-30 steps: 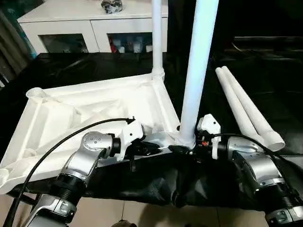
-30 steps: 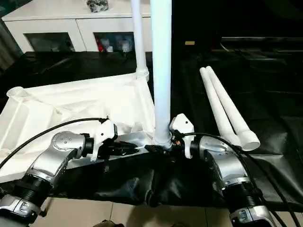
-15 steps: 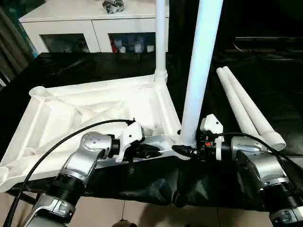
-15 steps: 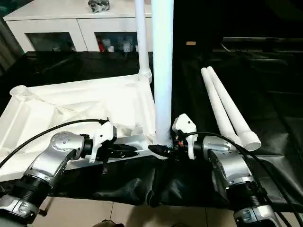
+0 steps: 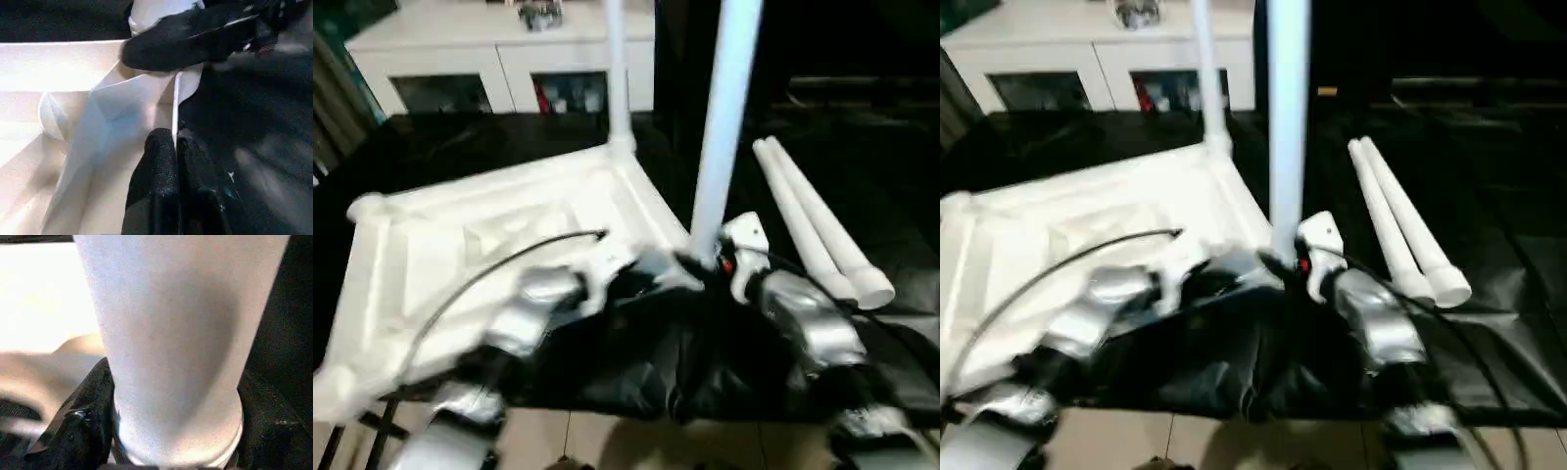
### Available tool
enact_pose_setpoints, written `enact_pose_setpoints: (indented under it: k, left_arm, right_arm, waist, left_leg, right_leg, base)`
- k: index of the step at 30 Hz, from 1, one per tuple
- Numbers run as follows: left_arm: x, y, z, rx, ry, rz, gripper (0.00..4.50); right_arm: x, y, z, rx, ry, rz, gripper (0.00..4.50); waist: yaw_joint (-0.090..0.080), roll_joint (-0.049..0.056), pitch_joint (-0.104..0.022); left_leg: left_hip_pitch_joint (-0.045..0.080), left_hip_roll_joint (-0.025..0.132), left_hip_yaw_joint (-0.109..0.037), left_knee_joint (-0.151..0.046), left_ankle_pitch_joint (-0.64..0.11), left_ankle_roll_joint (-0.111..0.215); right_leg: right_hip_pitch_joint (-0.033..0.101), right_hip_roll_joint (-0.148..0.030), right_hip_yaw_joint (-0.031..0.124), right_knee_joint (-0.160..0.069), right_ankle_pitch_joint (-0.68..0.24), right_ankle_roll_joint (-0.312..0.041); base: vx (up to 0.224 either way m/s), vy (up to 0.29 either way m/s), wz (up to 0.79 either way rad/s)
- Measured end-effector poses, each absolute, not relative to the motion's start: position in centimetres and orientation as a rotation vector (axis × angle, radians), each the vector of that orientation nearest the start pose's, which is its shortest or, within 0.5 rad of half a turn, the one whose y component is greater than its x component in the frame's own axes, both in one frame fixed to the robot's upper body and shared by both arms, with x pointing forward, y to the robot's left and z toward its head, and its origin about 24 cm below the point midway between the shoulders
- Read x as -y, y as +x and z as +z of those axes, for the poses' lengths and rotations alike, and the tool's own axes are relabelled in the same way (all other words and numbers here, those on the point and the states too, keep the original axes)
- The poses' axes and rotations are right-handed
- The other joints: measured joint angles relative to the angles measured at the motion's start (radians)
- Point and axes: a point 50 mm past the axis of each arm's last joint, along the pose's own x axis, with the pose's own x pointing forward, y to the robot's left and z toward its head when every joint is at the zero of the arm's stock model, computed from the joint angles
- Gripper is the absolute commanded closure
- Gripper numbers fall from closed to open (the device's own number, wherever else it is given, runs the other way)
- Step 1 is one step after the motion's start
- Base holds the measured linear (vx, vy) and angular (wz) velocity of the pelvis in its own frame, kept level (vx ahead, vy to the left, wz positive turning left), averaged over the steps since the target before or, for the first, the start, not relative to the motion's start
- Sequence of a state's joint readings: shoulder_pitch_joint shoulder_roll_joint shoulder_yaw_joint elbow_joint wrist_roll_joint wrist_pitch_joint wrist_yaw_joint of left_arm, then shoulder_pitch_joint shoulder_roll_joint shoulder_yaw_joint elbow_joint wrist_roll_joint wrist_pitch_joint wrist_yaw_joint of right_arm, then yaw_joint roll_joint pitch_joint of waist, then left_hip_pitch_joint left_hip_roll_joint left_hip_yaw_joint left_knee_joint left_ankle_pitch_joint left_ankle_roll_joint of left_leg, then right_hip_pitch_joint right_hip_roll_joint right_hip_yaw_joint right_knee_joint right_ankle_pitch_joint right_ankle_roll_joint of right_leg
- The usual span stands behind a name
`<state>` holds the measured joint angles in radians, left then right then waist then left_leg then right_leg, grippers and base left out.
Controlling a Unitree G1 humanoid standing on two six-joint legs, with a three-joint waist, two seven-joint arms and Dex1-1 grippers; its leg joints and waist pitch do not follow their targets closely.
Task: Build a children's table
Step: Rotate leg to tighten
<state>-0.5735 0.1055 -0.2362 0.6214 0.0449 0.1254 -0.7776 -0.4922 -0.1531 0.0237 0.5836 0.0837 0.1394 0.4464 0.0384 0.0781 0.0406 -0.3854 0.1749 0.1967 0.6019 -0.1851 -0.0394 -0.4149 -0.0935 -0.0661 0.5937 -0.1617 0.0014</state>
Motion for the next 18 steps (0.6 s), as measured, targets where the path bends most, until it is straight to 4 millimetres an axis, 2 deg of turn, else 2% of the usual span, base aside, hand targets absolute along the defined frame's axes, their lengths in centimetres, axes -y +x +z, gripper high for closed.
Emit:
enact_pose_setpoints:
  k: [5,6,7,9,12,14,18]
  left_arm:
    - [-5.5,32.7,3.9,-0.301,0.255,-0.966,4.50]
    - [-5.4,32.7,3.9,-0.299,0.256,-0.964,4.50]
    - [-5.4,32.8,3.9,-0.297,0.258,-0.965,4.50]
    - [-5.5,32.8,4.0,-0.295,0.262,-0.961,4.50]
    - [-6.0,32.8,4.0,-0.289,0.273,-0.972,4.50]
    - [-6.3,32.8,4.0,-0.287,0.270,-0.987,4.50]
    - [-7.1,32.3,4.1,-0.282,0.268,-1.047,4.50]
  right_arm:
    - [12.4,34.5,3.5,-0.247,-0.019,0.332,1.75]
    - [12.5,34.5,3.5,-0.243,-0.020,0.326,1.05]
    - [12.4,34.5,3.4,-0.238,-0.010,0.322,1.05]
    - [12.2,34.5,3.4,-0.233,0.004,0.330,1.02]
    - [12.1,34.4,3.5,-0.224,0.005,0.365,0.64]
    - [12.2,34.2,3.5,-0.215,-0.025,0.416,0.55]
    - [12.6,34.0,3.6,-0.202,-0.084,0.512,0.55]
  waist:
    - [-0.003,0.001,-0.001]
    - [-0.003,0.001,-0.001]
    - [-0.003,0.001,-0.001]
    - [-0.004,0.001,-0.001]
    - [-0.006,0.000,0.000]
    - [-0.007,0.000,0.000]
    - [-0.004,0.001,0.000]
  left_leg:
    - [0.000,0.000,-0.001,0.000,0.000,0.000]
    - [0.001,0.000,-0.001,0.000,0.000,0.000]
    - [0.001,0.000,-0.001,0.000,0.000,0.000]
    - [0.000,0.000,-0.001,0.000,0.000,0.000]
    - [0.000,0.000,-0.001,0.000,0.000,0.000]
    - [0.000,0.001,-0.001,-0.001,0.000,0.000]
    - [-0.002,0.001,-0.001,-0.002,0.000,0.000]
  right_leg:
    - [0.001,0.000,-0.001,0.000,0.001,-0.001]
    - [0.001,0.000,-0.001,0.000,0.001,-0.001]
    - [0.001,0.000,-0.001,0.000,0.002,-0.003]
    - [0.001,0.000,-0.001,0.000,0.002,-0.003]
    - [0.000,0.000,-0.001,0.000,0.002,-0.003]
    - [-0.001,0.000,-0.002,0.001,0.002,-0.003]
    - [-0.002,0.000,-0.002,0.002,0.003,-0.004]
  base:
    - [0.000,0.000,0.00]
    - [0.000,0.000,0.00]
    - [0.000,0.000,0.00]
    - [0.000,0.000,0.00]
    - [0.000,0.000,0.00]
    - [0.000,0.000,0.00]
    - [0.000,0.000,0.00]
